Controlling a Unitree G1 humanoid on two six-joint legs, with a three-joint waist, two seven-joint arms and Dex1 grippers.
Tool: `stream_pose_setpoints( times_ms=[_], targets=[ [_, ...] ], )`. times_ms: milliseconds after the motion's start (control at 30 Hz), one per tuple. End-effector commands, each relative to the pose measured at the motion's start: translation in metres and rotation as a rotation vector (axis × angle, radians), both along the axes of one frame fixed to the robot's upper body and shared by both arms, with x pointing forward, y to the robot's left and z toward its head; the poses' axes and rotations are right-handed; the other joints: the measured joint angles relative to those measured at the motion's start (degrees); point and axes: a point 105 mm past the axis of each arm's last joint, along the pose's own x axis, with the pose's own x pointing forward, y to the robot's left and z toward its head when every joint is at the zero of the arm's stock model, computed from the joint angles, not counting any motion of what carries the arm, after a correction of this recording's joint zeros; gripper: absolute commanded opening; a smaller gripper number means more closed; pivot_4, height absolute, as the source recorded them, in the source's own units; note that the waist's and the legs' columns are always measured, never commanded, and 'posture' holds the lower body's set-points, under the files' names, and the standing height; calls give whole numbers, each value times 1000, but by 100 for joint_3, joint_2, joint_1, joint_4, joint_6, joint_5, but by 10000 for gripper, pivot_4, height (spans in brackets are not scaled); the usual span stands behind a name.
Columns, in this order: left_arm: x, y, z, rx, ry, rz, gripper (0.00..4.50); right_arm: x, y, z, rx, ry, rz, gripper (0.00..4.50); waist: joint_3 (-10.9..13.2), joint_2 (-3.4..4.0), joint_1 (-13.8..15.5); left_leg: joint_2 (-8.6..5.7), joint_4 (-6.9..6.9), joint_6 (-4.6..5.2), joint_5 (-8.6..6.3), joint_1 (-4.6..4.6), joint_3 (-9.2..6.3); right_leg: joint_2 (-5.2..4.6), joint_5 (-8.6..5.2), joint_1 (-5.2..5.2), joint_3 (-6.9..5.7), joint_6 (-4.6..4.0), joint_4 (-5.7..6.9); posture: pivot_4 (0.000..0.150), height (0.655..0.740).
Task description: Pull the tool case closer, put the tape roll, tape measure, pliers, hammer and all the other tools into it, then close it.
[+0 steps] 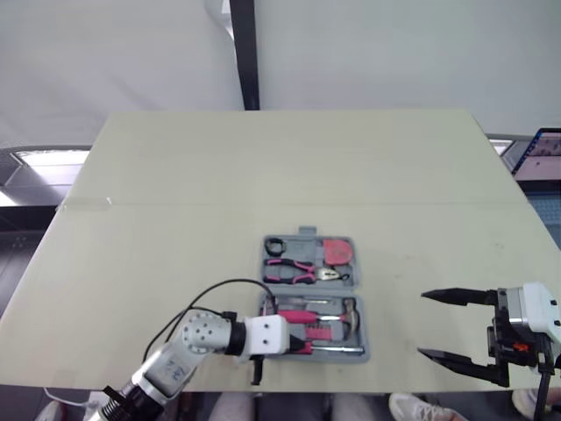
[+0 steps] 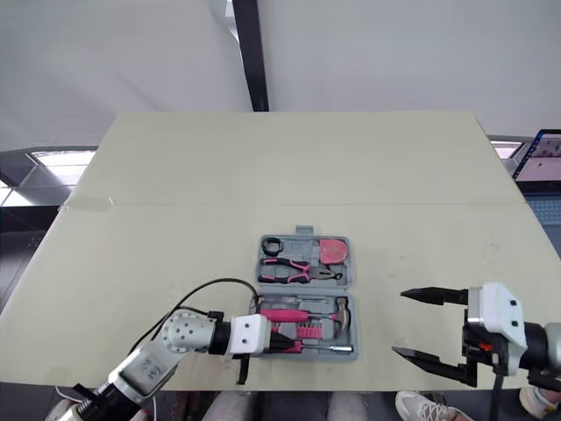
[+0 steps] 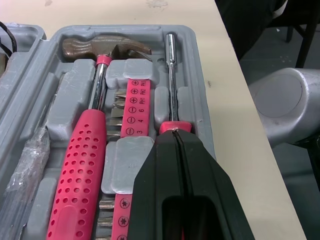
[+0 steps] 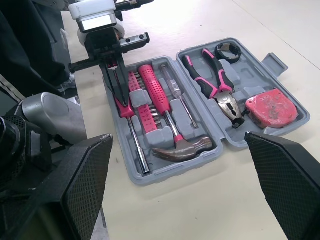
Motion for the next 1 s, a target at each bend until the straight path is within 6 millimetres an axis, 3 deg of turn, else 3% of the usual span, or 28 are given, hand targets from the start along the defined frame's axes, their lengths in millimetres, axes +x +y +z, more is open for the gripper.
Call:
stream_pose_setpoints(
  times_ms=[33, 200, 333, 433, 667, 900, 1000],
  targets=[
    [-28, 17, -54, 172, 186, 7, 138, -1, 0, 9, -18, -41, 11, 45000, -3, 3, -1, 0, -2, 1, -1, 8, 0, 0, 0, 9, 0, 0, -5, 1500, 7400],
    [-17, 16, -43, 103, 151, 70, 138, 1, 0, 8, -20, -40, 14, 45000, -5, 6, 0, 1, -6, 3, -2, 23, -1, 0, 0, 35, -4, 0, -20, 1500, 7400],
    [9, 22, 9, -68, 98, 220, 138, 7, -2, 0, -35, -19, -16, 45000, 1, -2, -16, 4, -6, 3, -2, 20, -5, 1, 0, 36, -8, 0, -21, 1500, 7400],
    [15, 37, 43, -139, 62, 304, 8167, 15, -1, -6, -21, 34, -55, 45000, 22, -12, -29, 7, -5, 2, -2, 18, -8, 2, 0, 33, -11, 0, -18, 1500, 7400],
    [11, 90, 65, -153, 18, 584, 44710, 29, 9, -21, 37, 172, -122, 45000, 36, -12, -14, 6, -7, 1, -3, 11, -10, 0, 0, 33, -12, 0, -30, 1500, 7400],
    [-3, 152, 76, -227, 12, 958, 44710, 26, 7, -26, 38, 170, -168, 45000, 58, -44, -5, 6, -3, -1, -5, 5, -14, -1, 0, 32, -18, 0, -51, 1500, 7400],
    [-12, 161, 74, -212, 25, 1009, 44710, 27, 4, -31, -7, 138, -197, 45000, 62, -44, -6, 5, -3, -1, -8, 5, -13, -1, 0, 32, -17, 0, -55, 1500, 7400]
  ],
)
